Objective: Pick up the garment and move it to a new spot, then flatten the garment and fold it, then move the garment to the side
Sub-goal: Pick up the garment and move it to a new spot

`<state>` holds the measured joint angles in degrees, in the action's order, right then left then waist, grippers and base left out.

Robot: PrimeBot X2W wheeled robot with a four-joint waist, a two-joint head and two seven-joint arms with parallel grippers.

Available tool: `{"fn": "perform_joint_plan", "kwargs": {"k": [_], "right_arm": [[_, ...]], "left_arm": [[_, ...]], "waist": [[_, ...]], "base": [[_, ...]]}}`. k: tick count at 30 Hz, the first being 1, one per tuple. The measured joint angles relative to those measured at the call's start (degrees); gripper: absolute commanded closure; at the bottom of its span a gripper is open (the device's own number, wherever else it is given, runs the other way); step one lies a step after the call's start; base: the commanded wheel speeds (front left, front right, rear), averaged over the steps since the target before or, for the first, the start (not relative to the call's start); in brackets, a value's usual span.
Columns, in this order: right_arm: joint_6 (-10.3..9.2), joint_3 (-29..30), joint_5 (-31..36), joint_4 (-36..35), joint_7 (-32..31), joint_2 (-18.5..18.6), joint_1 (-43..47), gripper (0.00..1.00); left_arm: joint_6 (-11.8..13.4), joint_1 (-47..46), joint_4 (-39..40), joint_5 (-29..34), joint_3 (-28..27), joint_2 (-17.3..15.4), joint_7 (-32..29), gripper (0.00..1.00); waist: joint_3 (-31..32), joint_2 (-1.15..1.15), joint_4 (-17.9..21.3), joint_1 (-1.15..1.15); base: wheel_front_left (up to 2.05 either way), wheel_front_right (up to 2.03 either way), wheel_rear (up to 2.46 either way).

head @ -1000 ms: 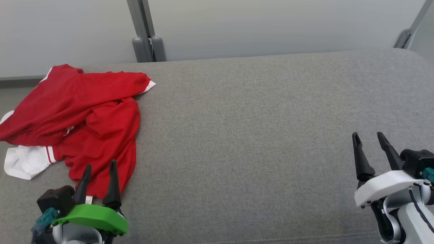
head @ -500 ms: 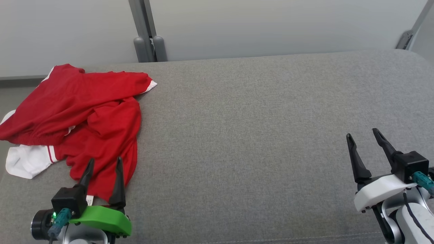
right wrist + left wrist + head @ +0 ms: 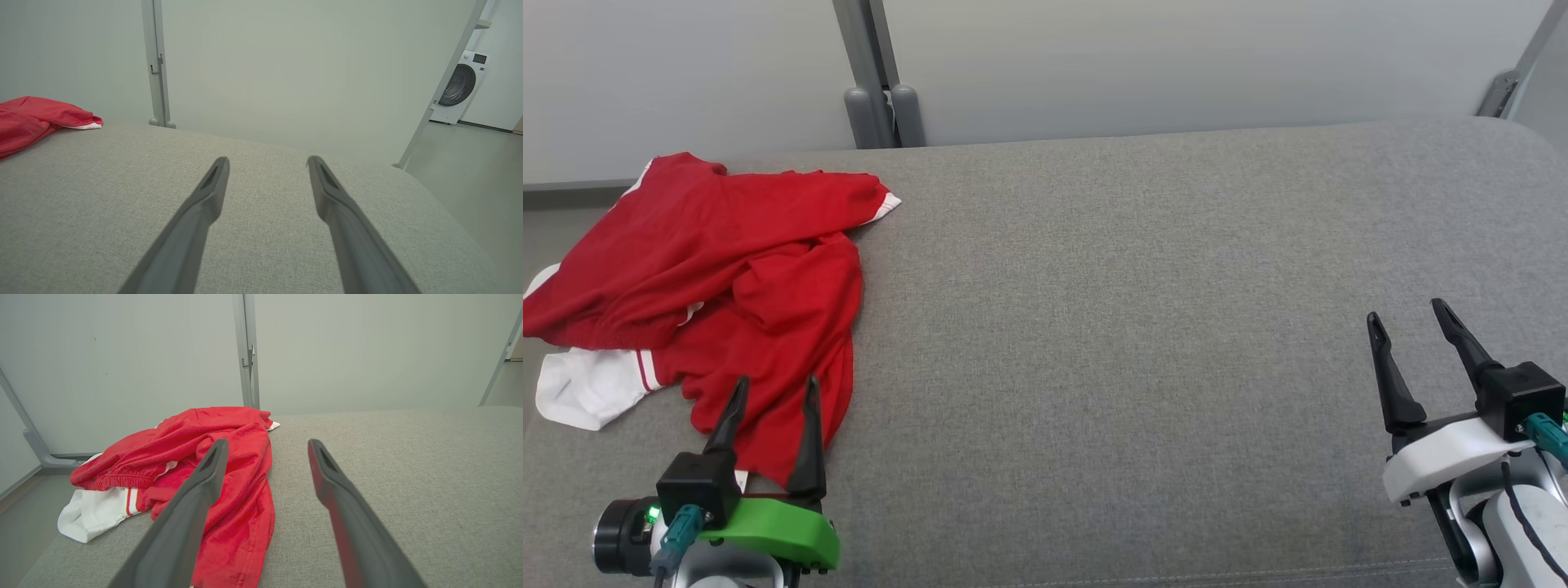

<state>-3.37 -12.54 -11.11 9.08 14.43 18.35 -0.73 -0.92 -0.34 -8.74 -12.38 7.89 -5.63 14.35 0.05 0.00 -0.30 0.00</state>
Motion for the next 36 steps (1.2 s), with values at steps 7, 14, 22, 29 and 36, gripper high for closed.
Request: {"fn": "perform_joint_plan", "kwargs": {"k": [7, 14, 22, 29, 36], "right_arm": [[0.47, 0.86, -0.36, -0.03, 0.0, -0.64, 0.02, 0.0], [1.21, 0.96, -0.47, -0.23, 0.0, -1.12, 0.03, 0.0], [1.96, 0.56, -0.47, -2.03, 0.0, -2.23, -0.03, 0.0], [2.44, 0.3, -0.42, -4.21, 0.0, -2.88, -0.8, 0.0], [2.83, 0.4, 0.15, -6.23, 0.01, -3.1, -1.53, 0.0]], "left_arm": [[0.0, 0.05, 0.0, 0.08, -0.57, 0.27, 0.07, 0.0], [-0.02, 0.07, 0.04, 0.16, -1.78, 0.52, 0.07, 0.0], [-0.07, -0.52, -0.31, -0.07, -5.13, -0.63, 0.07, 0.0], [-0.1, -7.18, -3.32, -0.21, -8.44, -6.89, -1.88, 0.0], [-1.44, -15.74, -7.24, -0.42, -11.63, -14.03, -9.94, 0.0]], "waist": [[-0.13, 0.0, 0.08, 0.0], [-0.49, 0.0, 0.39, 0.0], [-2.38, 0.0, 1.83, 0.0], [-5.77, 0.0, 3.85, 0.0], [-10.34, 0.0, 6.38, 0.0]], "base": [[0.0, 0.0, 0.0], [0.0, 0.0, 0.0], [0.0, 0.0, 0.0], [0.0, 0.0, 0.0], [0.0, 0.0, 0.0]]}}
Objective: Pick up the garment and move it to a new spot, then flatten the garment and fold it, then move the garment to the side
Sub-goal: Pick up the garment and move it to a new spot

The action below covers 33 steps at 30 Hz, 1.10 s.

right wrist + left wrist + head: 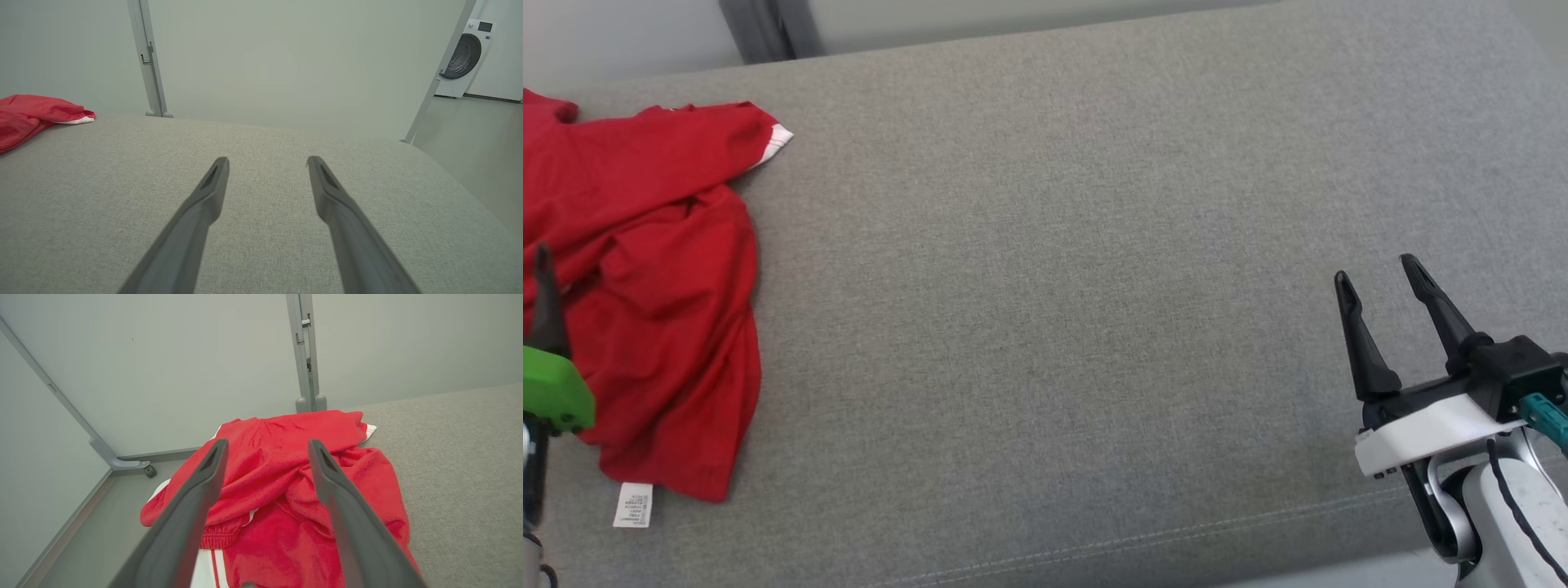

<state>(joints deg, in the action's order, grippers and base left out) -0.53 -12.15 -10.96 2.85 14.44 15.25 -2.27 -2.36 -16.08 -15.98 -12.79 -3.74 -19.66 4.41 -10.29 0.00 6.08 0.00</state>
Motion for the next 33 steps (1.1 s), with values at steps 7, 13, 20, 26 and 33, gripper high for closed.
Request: {"fn": "perform_joint_plan", "kwargs": {"k": [7, 13, 20, 26, 33], "right_arm": [[0.01, 0.46, 0.35, -1.82, 0.1, -1.29, -2.65, 0.0], [0.01, 0.69, 0.35, -1.8, 0.14, -2.69, -3.1, 0.0], [0.0, 2.54, 0.35, -2.02, 0.14, -2.69, -3.04, 0.0], [-0.04, 4.1, 0.35, -2.43, 0.14, -2.65, -2.79, 0.0], [-0.04, 4.39, 0.44, -2.46, 0.14, -2.78, -2.42, 0.0]], "left_arm": [[-2.72, -5.33, -4.8, -3.99, -2.42, -5.66, -9.39, 0.0], [-3.21, -7.36, -8.7, -4.89, -3.14, -8.24, -12.65, 0.0], [-3.7, -11.33, -11.32, -4.54, -1.94, -10.48, -14.94, 0.0], [-4.17, -13.65, -13.59, -4.46, -0.23, -10.7, -15.47, 0.0], [-4.19, -15.29, -17.08, -3.56, 1.15, -10.42, -15.4, 0.99]], "waist": [[-4.67, 0.0, 2.95, 0.0], [-7.59, 0.0, 5.96, 0.0], [-10.71, 0.0, 8.18, 0.0], [-12.49, 0.0, 8.5, 0.0], [-12.68, 0.0, 7.51, 0.0]], "base": [[0.0, 0.0, 0.0], [0.0, 0.0, 0.0], [0.0, 0.0, 0.0], [0.0, 0.0, 0.0], [0.0, 0.0, 0.0]]}}
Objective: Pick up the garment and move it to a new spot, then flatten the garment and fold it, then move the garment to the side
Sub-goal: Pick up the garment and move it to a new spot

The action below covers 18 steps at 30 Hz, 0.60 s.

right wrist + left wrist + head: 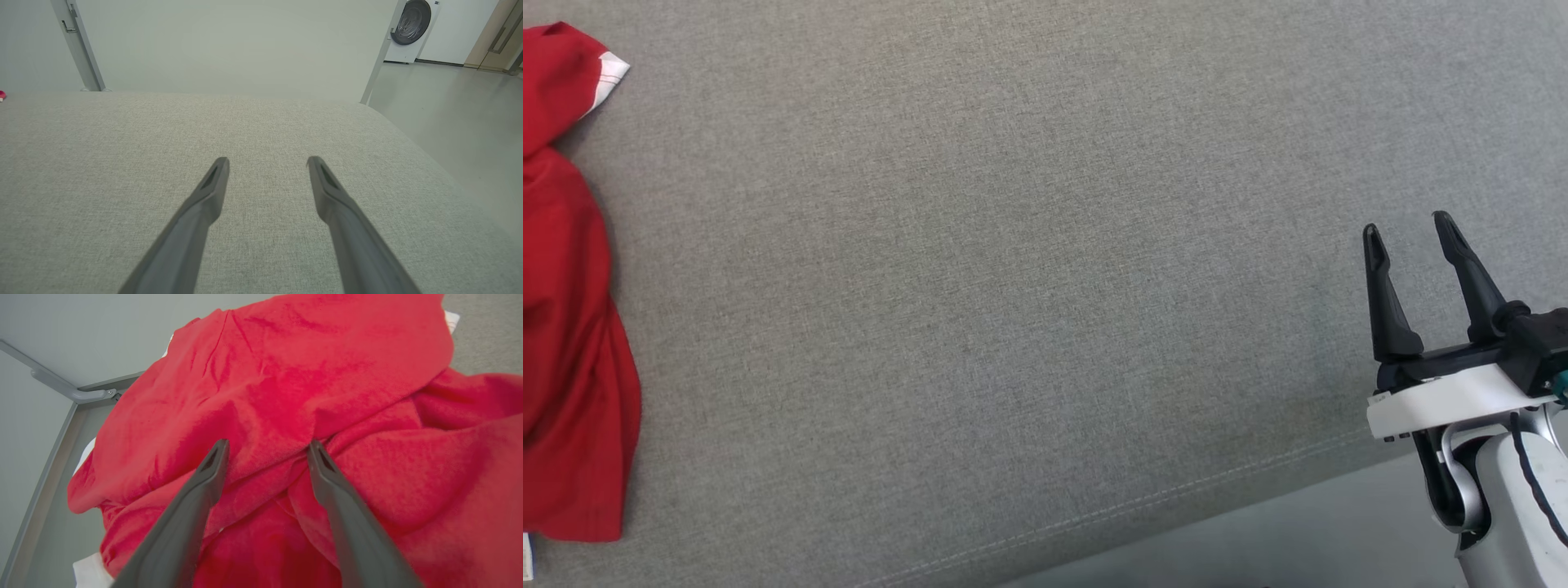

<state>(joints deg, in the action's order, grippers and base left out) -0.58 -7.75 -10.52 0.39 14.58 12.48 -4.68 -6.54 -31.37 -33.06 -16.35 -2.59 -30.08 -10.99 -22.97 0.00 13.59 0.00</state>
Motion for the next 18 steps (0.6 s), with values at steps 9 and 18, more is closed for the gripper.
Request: {"fn": "perform_joint_plan", "kwargs": {"k": [9, 18], "right_arm": [[0.08, 0.11, 0.22, -0.03, 0.0, -0.41, 0.5, 0.0], [0.58, 0.76, 0.47, 0.25, 0.0, -1.05, 0.71, 0.0]], "left_arm": [[-0.08, -2.08, -2.31, -0.01, 1.24, 0.68, 0.54, 1.0], [-0.37, -6.65, -1.3, -0.05, 2.79, 2.76, 4.91, 1.0]], "waist": [[0.71, 0.0, -1.3, 0.0], [1.91, 0.0, -2.5, 0.0]], "base": [[0.0, 0.0, 0.0], [0.0, 0.0, 0.0]]}}
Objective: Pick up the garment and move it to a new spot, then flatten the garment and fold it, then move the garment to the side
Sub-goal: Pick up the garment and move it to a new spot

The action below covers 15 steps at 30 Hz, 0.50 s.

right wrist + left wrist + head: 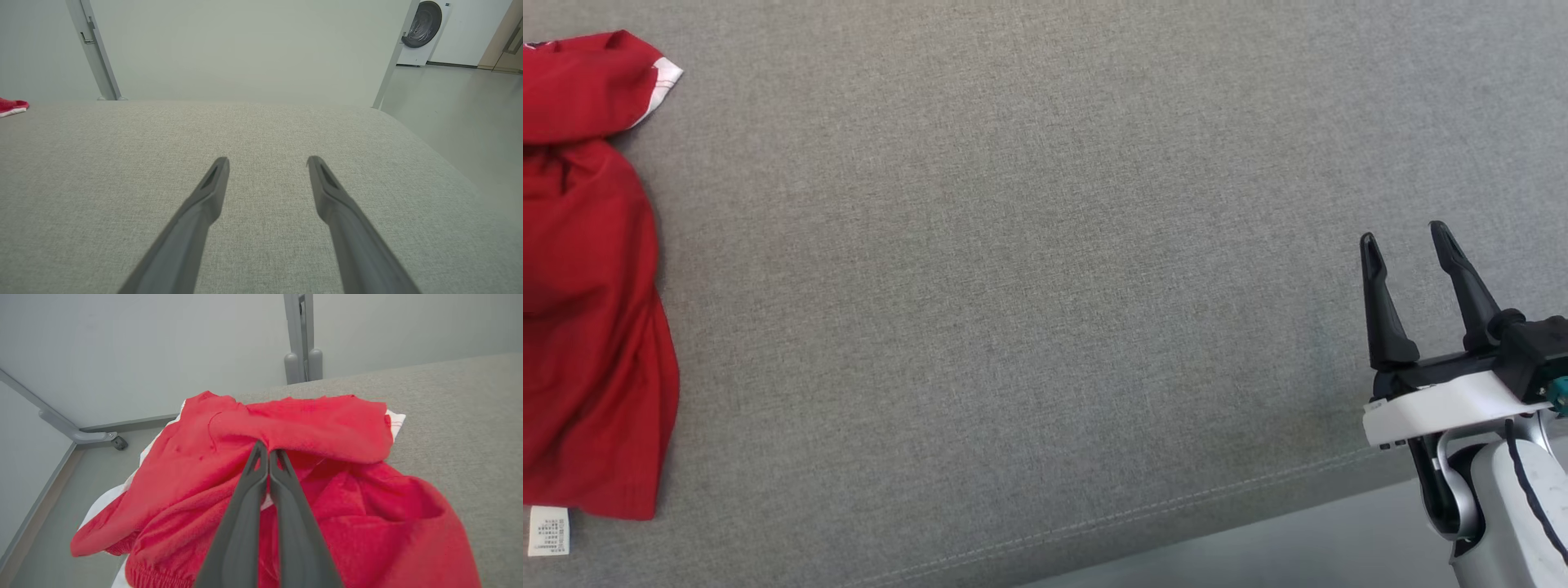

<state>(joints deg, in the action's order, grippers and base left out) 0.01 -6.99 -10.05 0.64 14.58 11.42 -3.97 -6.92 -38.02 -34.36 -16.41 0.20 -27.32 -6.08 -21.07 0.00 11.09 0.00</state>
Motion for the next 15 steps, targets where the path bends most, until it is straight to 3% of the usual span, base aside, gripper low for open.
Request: {"fn": "perform_joint_plan", "kwargs": {"k": [7, 15], "right_arm": [[1.18, -0.98, 0.19, 1.68, 0.0, -1.14, -0.03, 0.0], [2.67, -3.69, 0.32, 2.99, 0.0, -4.5, -0.18, 0.0]], "left_arm": [[-0.21, -4.78, 3.71, -2.96, 3.96, 6.6, 0.99, 1.0], [-0.22, -7.1, 10.34, -24.16, 7.71, 21.56, -9.5, 1.0]], "waist": [[2.91, 0.0, -0.86, 0.0], [7.91, 0.0, -1.38, 0.0]], "base": [[0.0, 0.0, 0.0], [0.0, 0.0, 0.0]]}}
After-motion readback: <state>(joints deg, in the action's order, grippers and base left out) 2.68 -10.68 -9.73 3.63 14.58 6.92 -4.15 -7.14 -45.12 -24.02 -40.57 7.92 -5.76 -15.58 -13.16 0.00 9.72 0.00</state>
